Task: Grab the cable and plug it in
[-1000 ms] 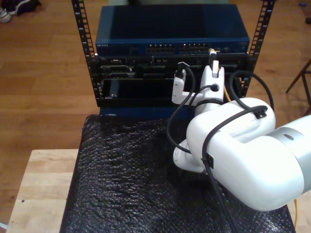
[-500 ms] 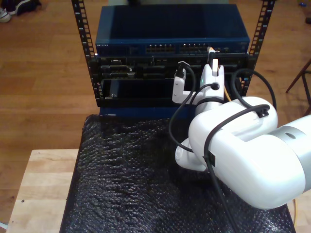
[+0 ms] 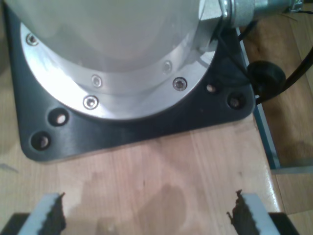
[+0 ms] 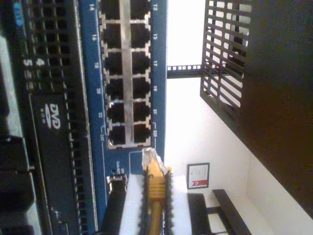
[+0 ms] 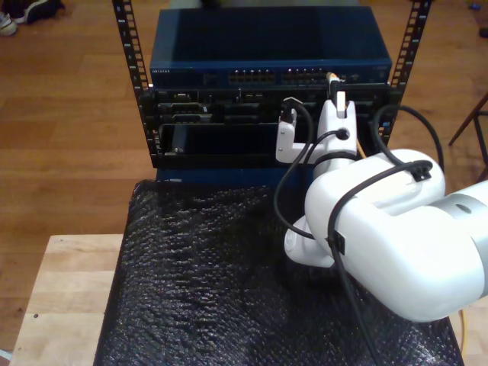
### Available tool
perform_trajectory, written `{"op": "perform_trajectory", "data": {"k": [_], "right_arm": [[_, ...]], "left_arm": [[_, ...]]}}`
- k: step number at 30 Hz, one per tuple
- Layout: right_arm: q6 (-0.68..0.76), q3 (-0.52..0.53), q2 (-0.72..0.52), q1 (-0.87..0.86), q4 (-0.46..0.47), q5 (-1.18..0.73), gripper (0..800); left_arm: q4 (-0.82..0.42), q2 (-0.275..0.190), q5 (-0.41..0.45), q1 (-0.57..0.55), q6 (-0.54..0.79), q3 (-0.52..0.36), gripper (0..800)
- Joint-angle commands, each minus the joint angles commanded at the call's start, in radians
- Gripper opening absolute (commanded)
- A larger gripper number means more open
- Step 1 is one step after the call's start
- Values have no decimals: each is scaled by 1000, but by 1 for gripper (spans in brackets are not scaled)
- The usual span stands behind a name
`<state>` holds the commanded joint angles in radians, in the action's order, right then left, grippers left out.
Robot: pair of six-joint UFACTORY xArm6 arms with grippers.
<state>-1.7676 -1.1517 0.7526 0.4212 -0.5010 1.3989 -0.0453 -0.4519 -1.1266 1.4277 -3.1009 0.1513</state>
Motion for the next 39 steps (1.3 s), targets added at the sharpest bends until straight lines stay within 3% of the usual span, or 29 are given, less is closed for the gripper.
{"op": "perform_trajectory", "data": {"k": [5,39], "right_arm": [[0,0,0,0,34,-6,0],[2,-12,3,-9,40,-20,0]], "left_arm": [[0,0,0,0,0,0,799],[0,0,0,0,0,0,798]]}}
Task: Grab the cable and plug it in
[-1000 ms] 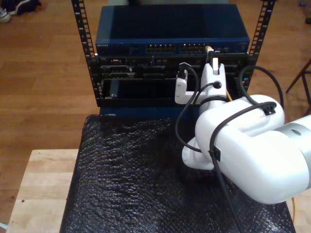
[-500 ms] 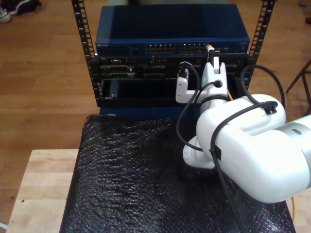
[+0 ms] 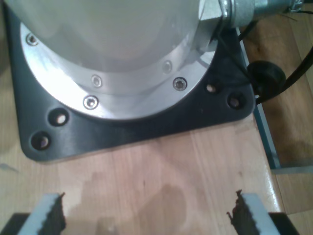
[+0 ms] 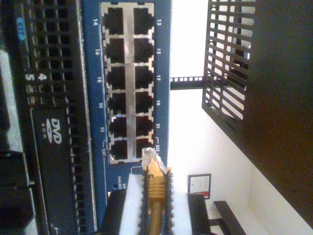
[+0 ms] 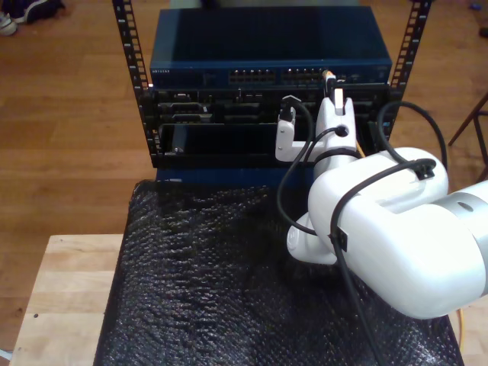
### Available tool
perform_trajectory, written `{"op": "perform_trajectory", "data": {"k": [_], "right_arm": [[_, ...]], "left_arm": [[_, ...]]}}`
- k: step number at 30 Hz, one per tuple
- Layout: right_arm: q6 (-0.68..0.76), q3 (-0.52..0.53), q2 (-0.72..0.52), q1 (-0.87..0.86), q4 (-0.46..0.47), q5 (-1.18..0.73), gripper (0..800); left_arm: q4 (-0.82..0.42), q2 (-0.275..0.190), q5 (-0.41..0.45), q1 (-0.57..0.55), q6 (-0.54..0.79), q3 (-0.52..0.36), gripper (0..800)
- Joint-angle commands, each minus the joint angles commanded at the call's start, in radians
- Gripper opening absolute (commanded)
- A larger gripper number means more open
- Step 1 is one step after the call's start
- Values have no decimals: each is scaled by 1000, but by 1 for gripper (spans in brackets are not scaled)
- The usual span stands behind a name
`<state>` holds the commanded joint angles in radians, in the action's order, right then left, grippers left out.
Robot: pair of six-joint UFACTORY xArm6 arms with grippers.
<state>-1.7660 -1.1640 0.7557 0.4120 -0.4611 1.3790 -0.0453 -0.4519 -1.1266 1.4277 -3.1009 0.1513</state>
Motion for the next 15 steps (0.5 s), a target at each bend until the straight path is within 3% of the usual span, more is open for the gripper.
{"op": "perform_trajectory", "data": {"k": [15], "right_arm": [[0,-8,2,0,0,-14,0]], "left_arm": [[0,0,0,0,0,0,798]]}}
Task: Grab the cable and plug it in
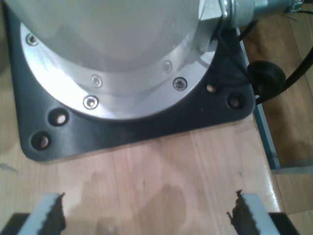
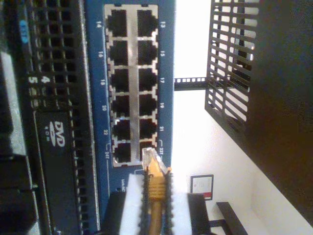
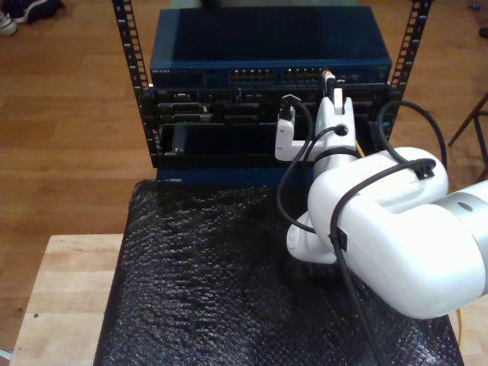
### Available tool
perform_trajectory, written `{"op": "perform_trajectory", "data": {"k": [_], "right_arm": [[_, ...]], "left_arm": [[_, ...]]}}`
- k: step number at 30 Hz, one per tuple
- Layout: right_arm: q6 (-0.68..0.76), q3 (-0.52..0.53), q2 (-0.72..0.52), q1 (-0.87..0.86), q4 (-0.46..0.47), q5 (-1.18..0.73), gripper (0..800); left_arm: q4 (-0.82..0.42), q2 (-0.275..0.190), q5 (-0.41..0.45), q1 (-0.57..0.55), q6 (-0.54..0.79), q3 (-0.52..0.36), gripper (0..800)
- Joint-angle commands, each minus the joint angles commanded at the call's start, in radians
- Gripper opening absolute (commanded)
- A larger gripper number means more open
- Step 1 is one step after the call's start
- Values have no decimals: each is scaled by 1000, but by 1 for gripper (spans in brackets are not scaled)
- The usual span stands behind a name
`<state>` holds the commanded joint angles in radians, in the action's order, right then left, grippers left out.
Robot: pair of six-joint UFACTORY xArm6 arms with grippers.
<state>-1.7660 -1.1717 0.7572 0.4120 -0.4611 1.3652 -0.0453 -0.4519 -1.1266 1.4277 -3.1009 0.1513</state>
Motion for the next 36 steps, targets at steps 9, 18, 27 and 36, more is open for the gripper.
{"op": "perform_trajectory", "data": {"k": [9,18,27,36], "right_arm": [[-2,-5,6,0,0,0,0],[-2,-12,9,2,0,0,0],[-2,-15,15,0,0,-15,0],[-3,-31,21,-6,0,-17,0]], "left_arm": [[0,0,0,0,0,0,798],[0,0,0,0,0,0,799],[0,0,0,0,0,0,798],[0,0,0,0,0,0,798]]}}
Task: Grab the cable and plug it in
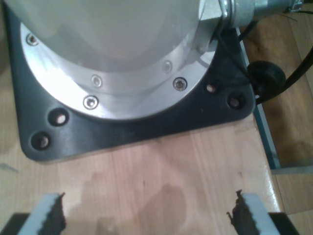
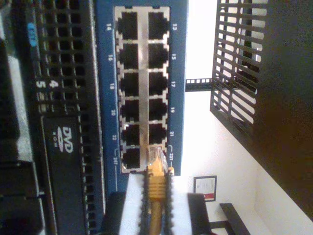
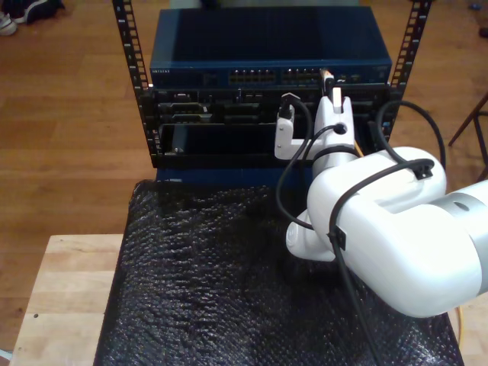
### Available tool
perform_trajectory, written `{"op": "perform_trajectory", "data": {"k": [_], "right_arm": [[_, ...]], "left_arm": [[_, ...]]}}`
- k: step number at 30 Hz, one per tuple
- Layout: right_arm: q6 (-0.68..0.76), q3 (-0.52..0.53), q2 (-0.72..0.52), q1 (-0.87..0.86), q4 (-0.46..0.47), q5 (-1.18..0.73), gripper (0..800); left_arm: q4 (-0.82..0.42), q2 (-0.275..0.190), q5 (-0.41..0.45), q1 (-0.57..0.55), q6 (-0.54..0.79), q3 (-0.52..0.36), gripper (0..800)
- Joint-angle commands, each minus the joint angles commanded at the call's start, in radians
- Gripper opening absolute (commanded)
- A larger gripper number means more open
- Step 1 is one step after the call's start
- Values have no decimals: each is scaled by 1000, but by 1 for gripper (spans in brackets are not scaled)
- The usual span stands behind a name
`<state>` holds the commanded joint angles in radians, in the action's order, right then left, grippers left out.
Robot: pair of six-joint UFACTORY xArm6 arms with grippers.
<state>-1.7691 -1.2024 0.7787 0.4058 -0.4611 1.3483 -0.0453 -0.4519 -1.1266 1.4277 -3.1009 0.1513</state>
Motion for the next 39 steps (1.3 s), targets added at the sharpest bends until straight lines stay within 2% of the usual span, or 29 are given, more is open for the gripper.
{"op": "perform_trajectory", "data": {"k": [35,36,38,39], "right_arm": [[3,-48,23,-8,31,-41,1],[9,-46,21,-8,31,-41,37],[17,-43,20,-9,40,-41,173],[18,-40,20,-11,46,-41,199]], "left_arm": [[0,0,0,0,0,0,799],[0,0,0,0,0,0,799],[0,0,0,0,0,0,799],[0,0,0,0,0,0,799]]}}
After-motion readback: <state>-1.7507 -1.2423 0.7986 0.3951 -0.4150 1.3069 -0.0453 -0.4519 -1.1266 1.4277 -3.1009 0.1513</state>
